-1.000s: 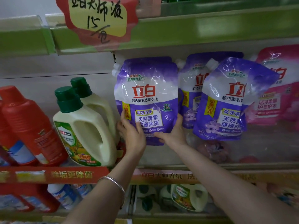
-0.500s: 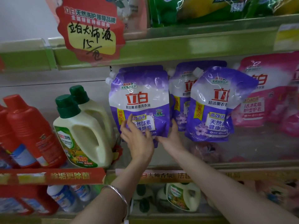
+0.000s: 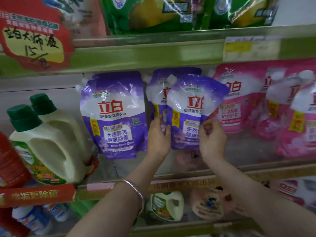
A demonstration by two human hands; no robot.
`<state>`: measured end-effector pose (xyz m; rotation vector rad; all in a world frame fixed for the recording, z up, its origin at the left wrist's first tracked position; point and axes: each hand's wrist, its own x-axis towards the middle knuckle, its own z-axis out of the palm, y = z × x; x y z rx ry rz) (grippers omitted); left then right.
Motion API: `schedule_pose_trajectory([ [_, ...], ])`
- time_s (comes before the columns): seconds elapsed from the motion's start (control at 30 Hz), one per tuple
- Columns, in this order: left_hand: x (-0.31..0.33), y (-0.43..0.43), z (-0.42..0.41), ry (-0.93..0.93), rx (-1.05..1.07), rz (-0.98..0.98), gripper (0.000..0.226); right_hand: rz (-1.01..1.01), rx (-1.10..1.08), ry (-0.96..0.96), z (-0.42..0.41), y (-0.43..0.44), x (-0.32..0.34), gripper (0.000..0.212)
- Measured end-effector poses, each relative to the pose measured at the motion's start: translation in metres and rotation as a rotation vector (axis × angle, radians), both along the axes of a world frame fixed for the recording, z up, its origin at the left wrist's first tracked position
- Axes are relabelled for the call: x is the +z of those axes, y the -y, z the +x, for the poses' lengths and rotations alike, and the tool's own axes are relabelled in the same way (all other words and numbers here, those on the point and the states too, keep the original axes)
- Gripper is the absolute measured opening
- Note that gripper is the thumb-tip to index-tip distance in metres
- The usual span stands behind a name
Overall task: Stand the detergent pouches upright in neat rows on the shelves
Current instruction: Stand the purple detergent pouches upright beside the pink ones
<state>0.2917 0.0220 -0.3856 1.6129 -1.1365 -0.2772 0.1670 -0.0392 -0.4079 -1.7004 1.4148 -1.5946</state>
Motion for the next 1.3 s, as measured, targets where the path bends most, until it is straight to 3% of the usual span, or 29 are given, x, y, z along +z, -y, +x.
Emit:
schedule_pose_trajectory([
  [0.07,0.001,0.013,-0.007,-0.020,-0.002,0.003,0.047,0.033,-0.066,0.062,-0.015,0.014,0.002,0.014],
  [0.17,0.003,0.031,-0.016,-0.077,-0.004,0.059,0.054,0.244,-0.023,0.148,-0.029,0.033,0.013,0.029],
  [0.33,0.003,0.049,-0.019,-0.137,0.062,0.116,0.051,0.408,0.203,0.107,-0.028,0.055,0.022,0.020],
  [0.4,0.002,0.054,-0.017,-0.147,0.104,0.145,0.046,0.423,0.260,0.090,-0.023,0.056,0.023,0.028],
  [0.57,0.004,0.059,-0.008,-0.152,0.155,0.145,0.030,0.419,0.279,0.141,-0.014,0.056,0.022,0.030],
  [0.73,0.006,0.056,-0.005,-0.116,0.194,0.148,0.022,0.390,0.319,0.136,-0.015,0.055,0.014,0.013],
  [0.9,0.008,0.053,-0.002,-0.138,0.220,0.125,0.015,0.264,0.153,-0.032,-0.020,0.055,0.025,0.024],
  [0.97,0.006,0.049,0.000,-0.126,0.229,0.108,0.014,0.201,0.075,-0.025,-0.027,0.061,0.031,0.024],
  [1.13,0.002,0.041,-0.001,-0.121,0.216,0.071,0.008,0.200,0.134,0.058,-0.030,0.062,0.031,0.025],
  [1.3,-0.001,0.024,-0.006,-0.099,0.218,0.036,0.011,0.103,-0.008,0.137,-0.021,0.044,0.025,0.021],
])
